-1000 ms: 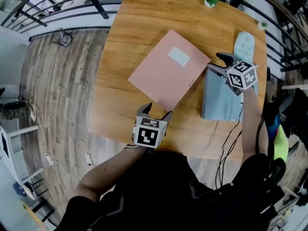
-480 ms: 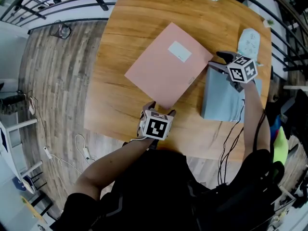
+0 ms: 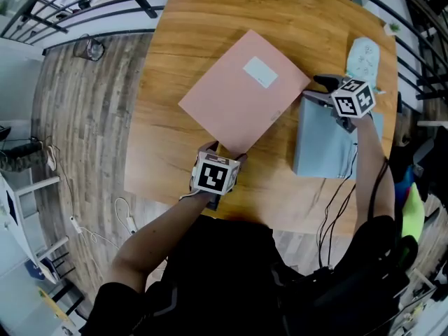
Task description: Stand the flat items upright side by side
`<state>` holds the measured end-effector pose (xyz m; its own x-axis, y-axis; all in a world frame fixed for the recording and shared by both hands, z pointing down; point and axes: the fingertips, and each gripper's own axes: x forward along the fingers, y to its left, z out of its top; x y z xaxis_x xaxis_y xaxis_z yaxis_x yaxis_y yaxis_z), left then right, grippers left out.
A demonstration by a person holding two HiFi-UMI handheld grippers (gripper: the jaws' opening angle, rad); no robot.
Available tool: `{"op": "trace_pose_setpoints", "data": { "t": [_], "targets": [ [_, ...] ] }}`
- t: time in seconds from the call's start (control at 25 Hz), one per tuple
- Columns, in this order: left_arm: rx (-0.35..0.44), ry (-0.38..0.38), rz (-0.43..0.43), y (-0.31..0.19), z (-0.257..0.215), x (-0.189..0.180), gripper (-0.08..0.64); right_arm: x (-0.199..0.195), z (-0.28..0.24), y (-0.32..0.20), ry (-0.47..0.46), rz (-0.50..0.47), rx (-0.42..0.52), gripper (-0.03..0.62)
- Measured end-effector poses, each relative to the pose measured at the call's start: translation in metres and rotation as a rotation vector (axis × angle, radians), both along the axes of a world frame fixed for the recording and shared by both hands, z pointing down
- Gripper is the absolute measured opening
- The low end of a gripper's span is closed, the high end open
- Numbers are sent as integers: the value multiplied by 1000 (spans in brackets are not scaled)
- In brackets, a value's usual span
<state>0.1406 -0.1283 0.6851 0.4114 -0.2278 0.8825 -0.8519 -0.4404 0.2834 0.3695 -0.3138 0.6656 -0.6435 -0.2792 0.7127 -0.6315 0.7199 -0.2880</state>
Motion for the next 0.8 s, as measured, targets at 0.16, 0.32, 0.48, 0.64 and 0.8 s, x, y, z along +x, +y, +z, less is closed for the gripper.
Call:
{"op": "trace_pose_setpoints", "data": {
  "t": [0.16,0.32,0.48,0.64,0.8],
  "targets": [
    [20,-18,23,-5,-1,0,369,-1,5,-6,-7,-21,-15,285],
    [53,-27,39,-13,-3,-5,368,-3,7,-5,-6,-94,-38,280],
    [64,-25,24,-24,-4,-13,368,-7,10,-2,10,-191,-75,272],
    [103,-56,81,-33,-6,-20,368,-15,11,-2,14,-255,-98,260],
    [122,-54,125,-36,-7,-17,367,-14,11,-3,-5,-255,-92,258]
  ]
}}
